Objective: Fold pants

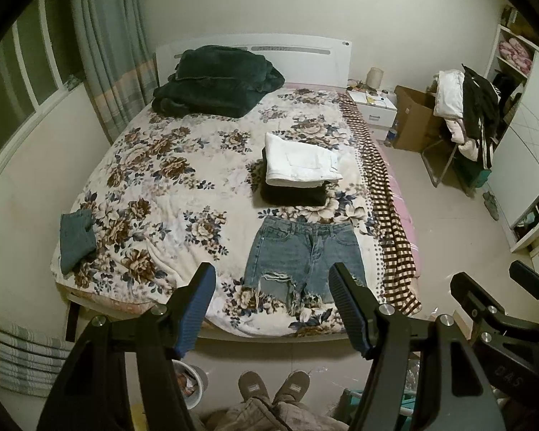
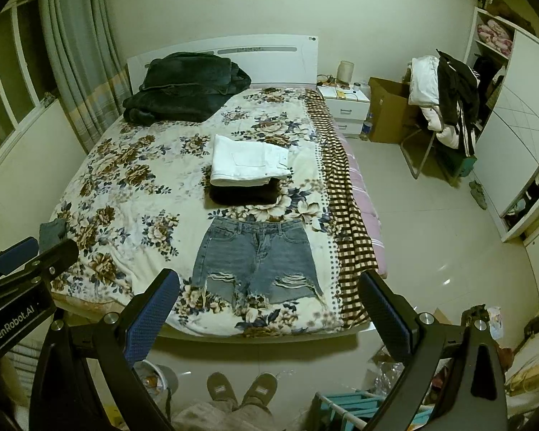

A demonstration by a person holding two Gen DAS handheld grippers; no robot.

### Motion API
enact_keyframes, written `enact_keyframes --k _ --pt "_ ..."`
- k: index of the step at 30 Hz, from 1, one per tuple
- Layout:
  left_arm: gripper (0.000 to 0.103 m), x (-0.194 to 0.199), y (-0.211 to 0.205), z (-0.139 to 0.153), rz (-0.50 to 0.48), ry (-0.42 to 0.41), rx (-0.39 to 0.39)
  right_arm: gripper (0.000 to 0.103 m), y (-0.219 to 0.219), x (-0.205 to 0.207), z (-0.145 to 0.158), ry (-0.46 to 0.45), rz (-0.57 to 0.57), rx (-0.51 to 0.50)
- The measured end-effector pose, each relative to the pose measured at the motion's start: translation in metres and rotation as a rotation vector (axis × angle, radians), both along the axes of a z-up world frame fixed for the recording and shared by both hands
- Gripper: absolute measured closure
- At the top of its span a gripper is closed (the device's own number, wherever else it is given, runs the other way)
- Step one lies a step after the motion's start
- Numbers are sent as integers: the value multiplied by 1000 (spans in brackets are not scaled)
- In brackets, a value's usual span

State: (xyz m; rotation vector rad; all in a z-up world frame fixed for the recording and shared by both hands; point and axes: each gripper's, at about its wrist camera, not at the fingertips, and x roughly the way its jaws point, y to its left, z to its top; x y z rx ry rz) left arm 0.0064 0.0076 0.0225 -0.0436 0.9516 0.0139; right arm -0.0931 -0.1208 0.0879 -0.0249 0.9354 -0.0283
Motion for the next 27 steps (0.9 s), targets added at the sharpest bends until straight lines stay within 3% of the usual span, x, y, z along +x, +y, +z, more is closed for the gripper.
enact_keyframes --k 27 --pt "40 -2 -4 1 5 -8 6 1 9 4 16 -18 2 14"
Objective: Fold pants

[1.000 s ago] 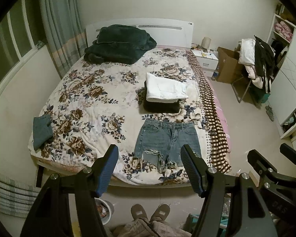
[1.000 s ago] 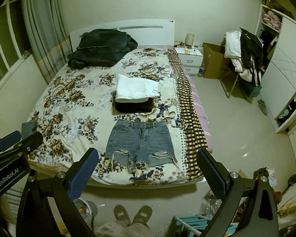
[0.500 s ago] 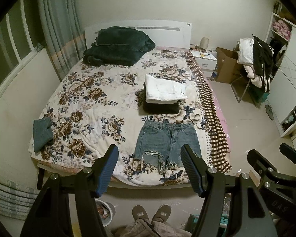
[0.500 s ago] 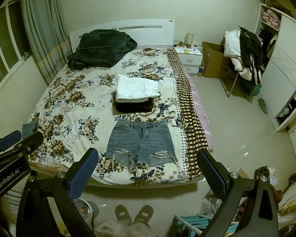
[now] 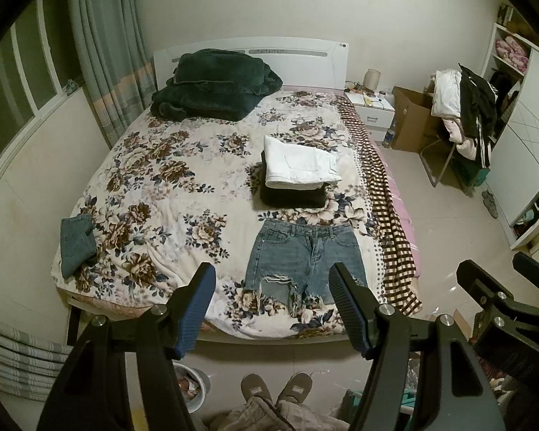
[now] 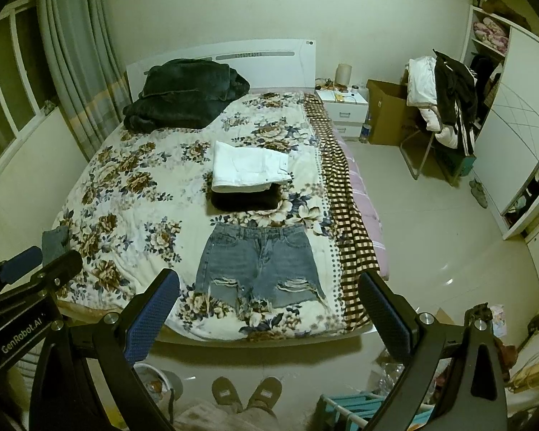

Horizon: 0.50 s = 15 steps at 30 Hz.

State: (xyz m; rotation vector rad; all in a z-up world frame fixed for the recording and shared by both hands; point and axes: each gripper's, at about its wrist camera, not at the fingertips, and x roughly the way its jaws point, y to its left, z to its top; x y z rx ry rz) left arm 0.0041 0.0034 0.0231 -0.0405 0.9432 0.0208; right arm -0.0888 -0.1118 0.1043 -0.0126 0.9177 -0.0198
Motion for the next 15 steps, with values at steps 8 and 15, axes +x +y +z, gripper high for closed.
enact_keyframes --k 8,15 --pt "40 13 -6 12 -6 -4 2 1 -3 2 6 -4 -2 0" --pt "40 18 -10 16 -9 -6 -4 1 -4 2 7 -2 -2 3"
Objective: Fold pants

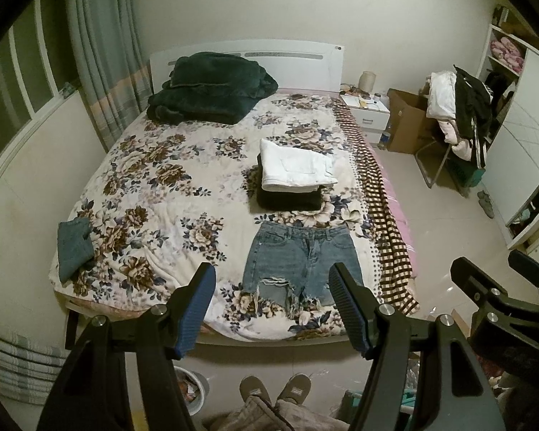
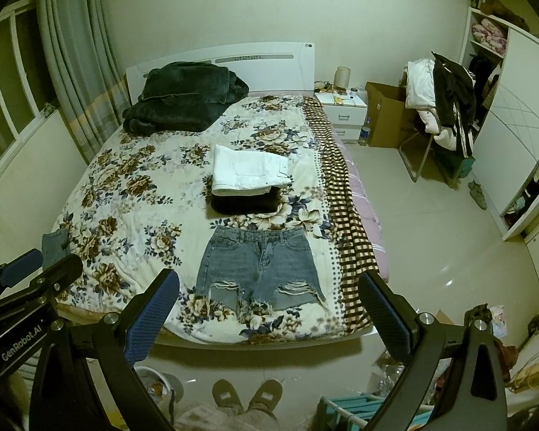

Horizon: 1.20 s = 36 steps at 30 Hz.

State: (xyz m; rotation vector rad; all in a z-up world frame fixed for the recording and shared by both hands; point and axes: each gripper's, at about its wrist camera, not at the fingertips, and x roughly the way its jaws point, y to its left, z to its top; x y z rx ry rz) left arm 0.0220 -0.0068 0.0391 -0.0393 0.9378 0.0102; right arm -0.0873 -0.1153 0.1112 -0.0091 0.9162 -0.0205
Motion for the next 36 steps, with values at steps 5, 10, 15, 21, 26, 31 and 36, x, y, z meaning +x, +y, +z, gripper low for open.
enact_keyframes --k 5,10,15,21,26,31,36 --pt "40 4 -3 1 -3 -3 -2 1 -5 -3 0 -4 -5 2" --pt "40 4 -5 0 -18 -10 -4 2 -6 -3 1 -2 -7 6" --pt "40 10 -1 -6 -22 -30 5 1 -8 3 2 8 -29 15" --pt "28 43 5 -32 -40 -23 22 2 -17 21 -23 22 -67 33" --pt "23 69 11 -65 -51 0 10 2 -28 53 -53 39 -129 16" --pt "23 103 -5 -106 -35 63 13 2 -47 98 -94 69 -135 14" --pt "23 141 -34 -148 16 115 41 2 -84 163 -147 115 -104 34"
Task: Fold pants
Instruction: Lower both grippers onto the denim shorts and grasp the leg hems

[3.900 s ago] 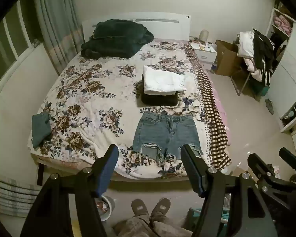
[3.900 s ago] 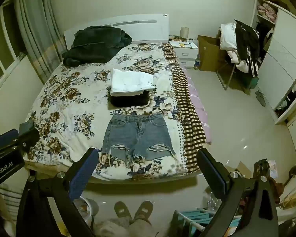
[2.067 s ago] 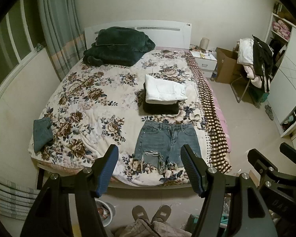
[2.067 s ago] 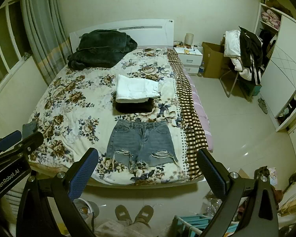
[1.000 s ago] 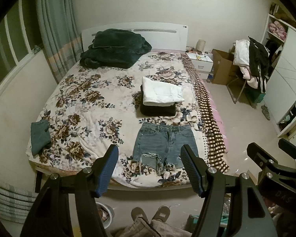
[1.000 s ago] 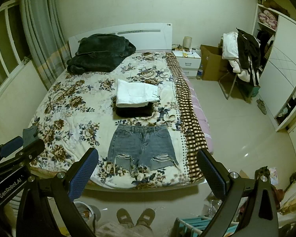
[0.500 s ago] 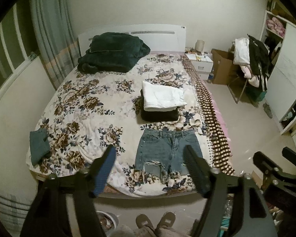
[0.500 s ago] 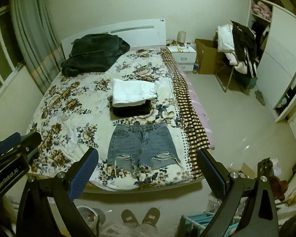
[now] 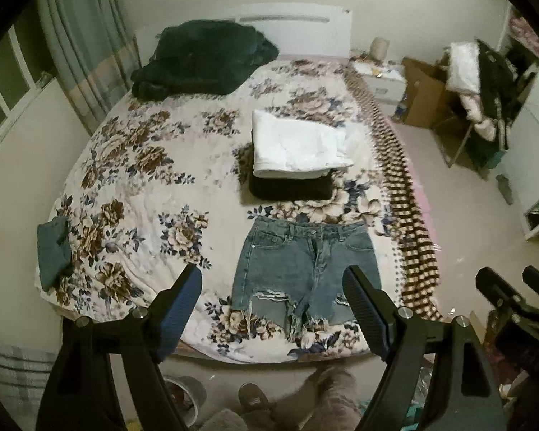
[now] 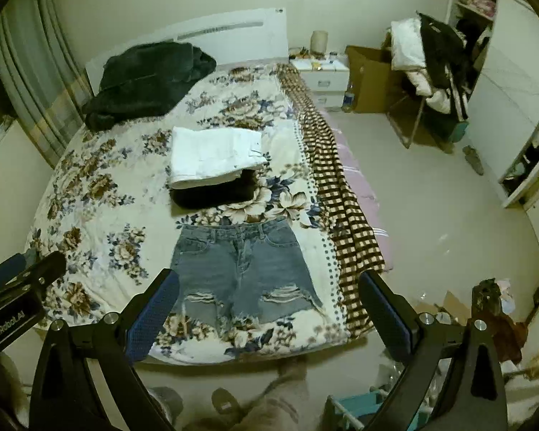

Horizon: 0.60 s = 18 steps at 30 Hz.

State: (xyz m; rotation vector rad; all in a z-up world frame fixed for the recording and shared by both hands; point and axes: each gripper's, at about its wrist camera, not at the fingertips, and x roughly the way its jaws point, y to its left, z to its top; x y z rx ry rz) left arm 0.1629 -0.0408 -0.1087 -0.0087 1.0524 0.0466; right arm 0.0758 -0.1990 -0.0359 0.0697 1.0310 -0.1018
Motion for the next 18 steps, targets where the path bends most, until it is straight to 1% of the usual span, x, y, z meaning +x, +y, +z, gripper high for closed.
enact_keyframes --k 2,4,5,8,11,12,14,15,17,18 --pt "23 19 -12 -17 28 21 7 2 -19 29 -20 20 23 29" --pt "23 38 -26 -35 68 52 17 2 -40 65 -47 56 56 56" --pt "23 48 -33 -45 91 70 21 2 -48 82 -59 79 72 70" --pt "23 75 -53 -76 151 109 23 2 -79 141 -109 177 137 117" --pt "23 102 -74 -122 196 180 9 2 -102 197 -162 262 212 130" --pt "23 110 -80 -144 217 212 -4 2 -111 217 -184 294 237 123" --pt "23 120 -91 -175 243 257 -14 2 -123 249 -218 339 262 121" --pt "23 124 -97 -197 256 282 -15 2 -130 266 -241 360 281 123" --pt "23 130 -113 -229 268 328 -22 2 -136 292 -278 393 314 103" --pt "23 131 -121 -251 274 358 -22 2 -138 303 -297 406 329 101"
